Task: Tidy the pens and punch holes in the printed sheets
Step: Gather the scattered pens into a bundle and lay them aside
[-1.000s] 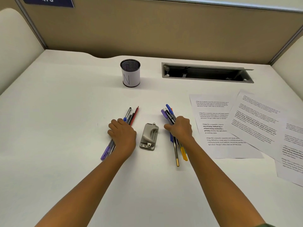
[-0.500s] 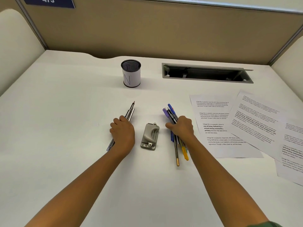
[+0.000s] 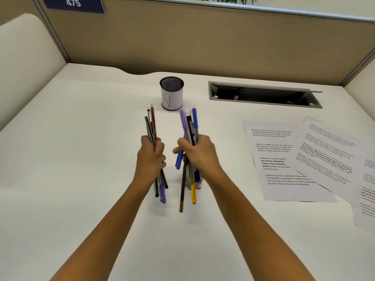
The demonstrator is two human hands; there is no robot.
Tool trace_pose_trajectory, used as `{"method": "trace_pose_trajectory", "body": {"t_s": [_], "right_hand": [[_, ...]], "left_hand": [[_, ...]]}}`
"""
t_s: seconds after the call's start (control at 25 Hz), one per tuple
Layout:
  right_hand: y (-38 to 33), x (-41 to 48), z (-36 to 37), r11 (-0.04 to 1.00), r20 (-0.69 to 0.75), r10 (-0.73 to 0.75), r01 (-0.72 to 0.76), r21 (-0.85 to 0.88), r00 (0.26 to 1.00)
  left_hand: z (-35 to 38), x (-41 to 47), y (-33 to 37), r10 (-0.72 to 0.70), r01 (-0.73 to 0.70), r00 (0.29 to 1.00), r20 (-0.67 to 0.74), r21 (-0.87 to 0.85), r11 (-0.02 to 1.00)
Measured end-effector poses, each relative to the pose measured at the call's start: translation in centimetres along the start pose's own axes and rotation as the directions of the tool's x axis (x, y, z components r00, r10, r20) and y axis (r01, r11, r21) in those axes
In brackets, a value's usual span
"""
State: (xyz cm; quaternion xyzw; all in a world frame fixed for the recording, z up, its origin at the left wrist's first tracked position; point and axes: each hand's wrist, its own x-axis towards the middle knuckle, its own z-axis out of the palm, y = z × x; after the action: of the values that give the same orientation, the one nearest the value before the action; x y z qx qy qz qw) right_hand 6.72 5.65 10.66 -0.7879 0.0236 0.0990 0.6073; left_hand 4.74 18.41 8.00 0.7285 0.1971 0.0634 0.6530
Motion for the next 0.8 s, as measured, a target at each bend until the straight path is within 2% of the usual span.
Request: {"method": "trace_pose_trajectory", "body": {"t_s": [0.08,0.12,0.16,0.24,0.32,0.4,0.48,0.52,0.68,0.8], "right_hand": [[-0.4,-0.6,2.7,0.996,-0.003,-0.077,0.076,-0.035,0.997],[-0.5,-0.7,3.9,0.995,-0.003,-0.097,0.097,-0.028,0.995],[-0.5,-0.7,4.8,0.993,-0.005,-0.112,0.112,-0.021,0.994],[-0.2,-0.5,6.5,0.991,-0.002,-0.118,0.117,-0.059,0.993],[0.4,0.0,7.9,0.991,0.022,-0.053,0.055,-0.125,0.998],[1.2,0.4,9.3,0.985,0.071,0.085,-0.073,-0.158,0.994],[1.9,0.9,10.3,0.973,0.125,0.185,-0.163,-0.164,0.975],[2.1,1.1,10.6,0.97,0.148,0.215,-0.194,-0.146,0.965],[1.8,2.0,10.9,0.939,0.3,0.329,-0.345,0.002,0.895],[2.1,2.4,11.1,0.941,0.383,0.305,-0.338,0.02,0.872]], "left_hand": [[-0.4,-0.5,0.6,0.091,-0.089,0.995,-0.037,0.052,0.995],[-0.6,-0.8,0.7,0.075,-0.072,0.996,-0.039,0.062,0.995],[-0.9,-1.0,0.8,0.015,-0.014,0.999,-0.029,0.028,1.0],[-1.7,-1.2,0.8,-0.169,0.173,0.985,0.036,-0.188,0.967],[-2.6,-1.2,0.9,-0.317,0.343,0.939,0.135,-0.459,0.819],[-3.4,-0.9,1.1,-0.471,0.494,0.859,0.202,-0.571,0.655],[-3.9,-0.5,1.6,-0.579,0.588,0.783,0.226,-0.569,0.574],[-4.1,-0.3,1.7,-0.6,0.6,0.769,0.22,-0.575,0.557],[-5.2,0.3,1.9,-0.619,0.643,0.752,0.227,-0.459,0.613],[-6.0,1.0,1.7,-0.593,0.657,0.752,0.288,-0.396,0.641]]}}
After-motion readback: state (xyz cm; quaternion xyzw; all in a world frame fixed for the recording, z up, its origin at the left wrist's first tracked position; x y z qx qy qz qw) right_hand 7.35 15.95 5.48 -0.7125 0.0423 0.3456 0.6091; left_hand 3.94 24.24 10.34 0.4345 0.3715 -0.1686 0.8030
